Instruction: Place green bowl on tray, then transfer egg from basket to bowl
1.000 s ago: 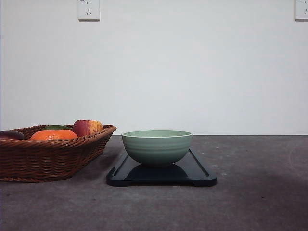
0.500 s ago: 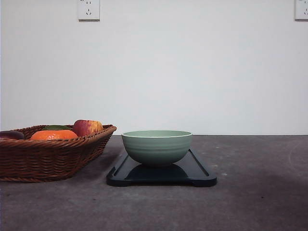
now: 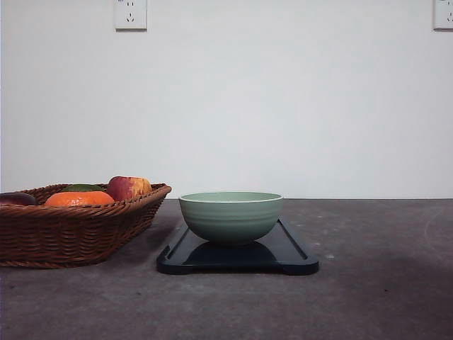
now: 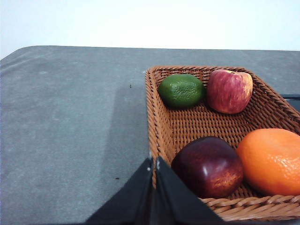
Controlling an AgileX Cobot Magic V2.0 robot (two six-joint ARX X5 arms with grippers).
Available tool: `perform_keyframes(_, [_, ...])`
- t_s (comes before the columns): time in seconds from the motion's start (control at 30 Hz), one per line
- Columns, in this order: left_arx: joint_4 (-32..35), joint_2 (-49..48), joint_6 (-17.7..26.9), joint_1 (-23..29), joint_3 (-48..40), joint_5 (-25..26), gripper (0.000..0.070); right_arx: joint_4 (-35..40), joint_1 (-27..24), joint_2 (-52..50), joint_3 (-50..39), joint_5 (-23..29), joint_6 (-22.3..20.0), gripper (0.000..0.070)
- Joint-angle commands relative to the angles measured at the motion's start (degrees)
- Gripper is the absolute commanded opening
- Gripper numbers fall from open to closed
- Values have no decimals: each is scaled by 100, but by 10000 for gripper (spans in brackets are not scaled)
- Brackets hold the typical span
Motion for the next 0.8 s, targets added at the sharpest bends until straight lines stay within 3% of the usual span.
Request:
perform_keyframes(0.0, [-37, -7, -17, 4, -107, 7, 0, 59, 2, -4, -26, 4, 63, 17])
perform_keyframes(0.77, [-37, -7, -17, 4, -107, 7, 0, 59, 2, -4, -26, 4, 63, 17])
